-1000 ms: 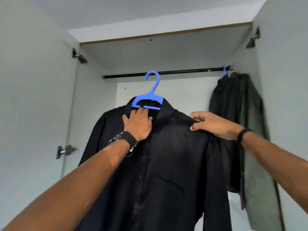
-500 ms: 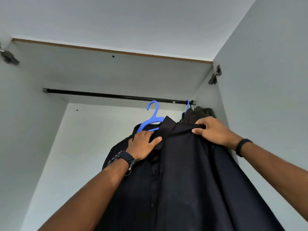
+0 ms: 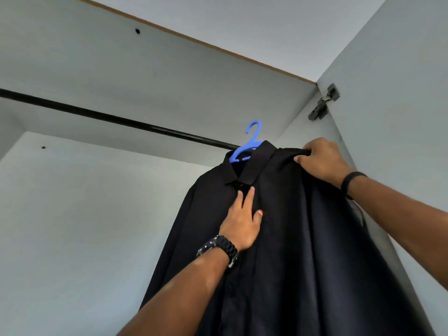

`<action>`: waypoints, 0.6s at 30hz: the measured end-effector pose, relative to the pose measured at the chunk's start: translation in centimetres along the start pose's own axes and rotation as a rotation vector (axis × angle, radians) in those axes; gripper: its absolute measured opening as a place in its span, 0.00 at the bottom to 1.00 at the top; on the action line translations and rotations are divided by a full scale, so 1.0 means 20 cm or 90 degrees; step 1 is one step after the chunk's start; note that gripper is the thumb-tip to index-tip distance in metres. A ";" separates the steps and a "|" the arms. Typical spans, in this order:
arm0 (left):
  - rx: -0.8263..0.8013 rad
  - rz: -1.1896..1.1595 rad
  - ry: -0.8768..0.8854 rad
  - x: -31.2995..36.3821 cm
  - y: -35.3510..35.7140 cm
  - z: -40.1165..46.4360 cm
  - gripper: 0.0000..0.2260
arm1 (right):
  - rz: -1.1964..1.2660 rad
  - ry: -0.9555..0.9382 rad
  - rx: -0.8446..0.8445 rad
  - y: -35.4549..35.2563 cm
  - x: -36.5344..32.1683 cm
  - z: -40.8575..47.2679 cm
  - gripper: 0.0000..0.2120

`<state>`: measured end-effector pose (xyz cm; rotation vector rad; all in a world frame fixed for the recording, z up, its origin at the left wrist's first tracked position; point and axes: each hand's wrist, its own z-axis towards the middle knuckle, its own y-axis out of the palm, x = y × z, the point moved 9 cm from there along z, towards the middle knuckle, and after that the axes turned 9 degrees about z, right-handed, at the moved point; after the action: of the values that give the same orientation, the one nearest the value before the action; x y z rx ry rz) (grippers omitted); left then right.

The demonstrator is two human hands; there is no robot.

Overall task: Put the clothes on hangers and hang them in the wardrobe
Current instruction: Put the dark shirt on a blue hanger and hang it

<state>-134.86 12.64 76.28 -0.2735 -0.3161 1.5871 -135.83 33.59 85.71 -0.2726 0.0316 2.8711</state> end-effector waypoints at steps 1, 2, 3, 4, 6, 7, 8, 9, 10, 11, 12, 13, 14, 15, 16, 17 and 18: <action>-0.042 -0.004 0.009 -0.04 0.09 0.04 0.27 | -0.008 0.008 0.019 0.04 0.01 0.04 0.11; -0.083 -0.004 0.011 -0.08 0.17 0.08 0.26 | -0.014 0.016 0.035 0.07 0.03 0.08 0.11; -0.119 -0.010 0.009 -0.11 0.23 0.11 0.26 | -0.020 0.024 0.045 0.11 0.04 0.11 0.10; -0.143 -0.027 0.010 -0.15 0.29 0.14 0.26 | -0.030 0.029 0.050 0.16 0.06 0.14 0.09; -0.164 -0.058 0.014 -0.20 0.38 0.19 0.27 | -0.045 0.032 0.058 0.26 0.08 0.20 0.08; -0.171 -0.063 0.017 -0.22 0.41 0.21 0.27 | -0.049 0.030 0.061 0.30 0.09 0.22 0.08; -0.182 -0.063 0.019 -0.23 0.45 0.21 0.27 | -0.050 0.027 0.064 0.34 0.09 0.23 0.09; -0.190 -0.059 0.024 -0.25 0.48 0.22 0.27 | -0.049 0.022 0.068 0.38 0.10 0.24 0.09; -0.197 -0.056 0.029 -0.27 0.50 0.23 0.27 | -0.046 0.017 0.076 0.42 0.11 0.25 0.10; -0.200 -0.057 0.031 -0.28 0.52 0.24 0.27 | -0.044 0.010 0.083 0.45 0.11 0.26 0.11; -0.202 -0.062 0.029 -0.30 0.54 0.25 0.27 | -0.042 0.004 0.086 0.48 0.12 0.28 0.11; -0.203 -0.071 0.026 -0.32 0.55 0.27 0.27 | -0.040 0.001 0.088 0.51 0.12 0.29 0.12; -0.199 -0.078 0.025 -0.33 0.56 0.29 0.27 | -0.041 -0.001 0.093 0.53 0.12 0.31 0.12; -0.195 -0.085 0.025 -0.34 0.58 0.31 0.27 | -0.042 -0.002 0.096 0.56 0.14 0.33 0.12; -0.194 -0.091 0.021 -0.36 0.59 0.33 0.26 | -0.044 -0.004 0.098 0.57 0.14 0.35 0.12; -0.195 -0.097 0.015 -0.37 0.61 0.34 0.26 | -0.048 -0.005 0.098 0.59 0.15 0.37 0.11; -0.192 -0.103 0.010 -0.38 0.62 0.36 0.26 | -0.053 -0.007 0.097 0.62 0.16 0.40 0.11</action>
<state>-148.67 4.34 78.28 -0.4811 -0.5528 1.3758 -143.41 22.83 92.88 -0.2220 0.2295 2.7690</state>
